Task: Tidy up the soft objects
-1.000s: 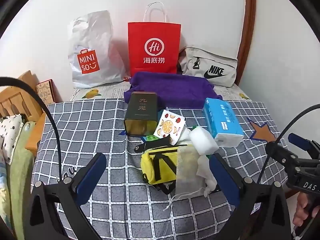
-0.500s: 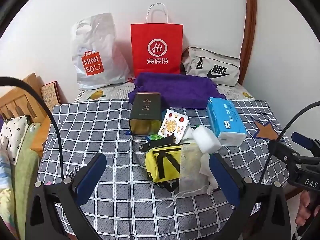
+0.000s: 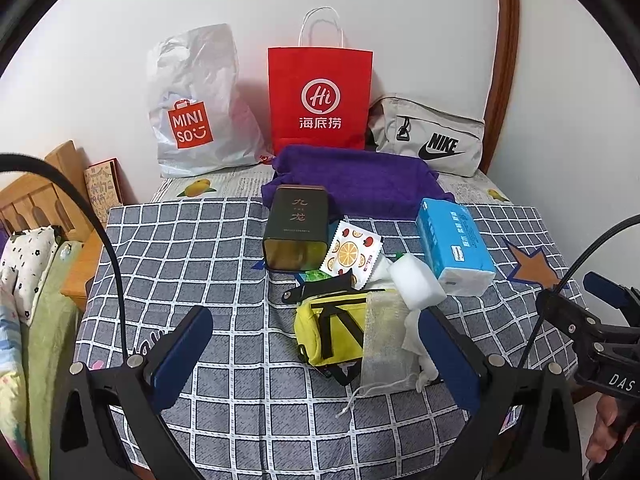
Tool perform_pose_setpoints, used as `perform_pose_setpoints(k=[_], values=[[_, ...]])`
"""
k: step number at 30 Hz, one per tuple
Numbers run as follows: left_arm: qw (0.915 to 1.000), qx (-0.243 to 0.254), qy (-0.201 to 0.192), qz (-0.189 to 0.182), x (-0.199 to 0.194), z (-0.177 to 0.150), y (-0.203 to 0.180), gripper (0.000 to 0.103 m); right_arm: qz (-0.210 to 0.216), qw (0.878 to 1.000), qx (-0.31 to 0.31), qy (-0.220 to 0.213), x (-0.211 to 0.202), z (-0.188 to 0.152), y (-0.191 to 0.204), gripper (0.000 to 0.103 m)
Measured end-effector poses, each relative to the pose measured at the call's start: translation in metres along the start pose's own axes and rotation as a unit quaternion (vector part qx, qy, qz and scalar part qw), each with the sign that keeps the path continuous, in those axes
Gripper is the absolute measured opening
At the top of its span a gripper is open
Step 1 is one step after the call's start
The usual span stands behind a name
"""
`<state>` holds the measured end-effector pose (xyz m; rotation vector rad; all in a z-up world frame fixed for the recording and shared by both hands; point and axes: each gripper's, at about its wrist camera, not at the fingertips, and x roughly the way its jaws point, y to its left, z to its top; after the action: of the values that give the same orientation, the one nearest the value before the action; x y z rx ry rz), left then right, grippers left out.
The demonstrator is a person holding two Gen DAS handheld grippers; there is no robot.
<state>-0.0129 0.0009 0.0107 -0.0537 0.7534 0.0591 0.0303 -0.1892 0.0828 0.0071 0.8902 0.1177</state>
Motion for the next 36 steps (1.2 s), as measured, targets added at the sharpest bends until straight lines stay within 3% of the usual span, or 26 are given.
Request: perform_pose_setpoints(k=[36], values=[[0.9999, 0.004, -0.010, 0.005, -0.010, 0.001, -0.002, 0.103, 0.010, 1.000, -0.006, -0.008, -0.012, 0.000, 0.012, 0.103]])
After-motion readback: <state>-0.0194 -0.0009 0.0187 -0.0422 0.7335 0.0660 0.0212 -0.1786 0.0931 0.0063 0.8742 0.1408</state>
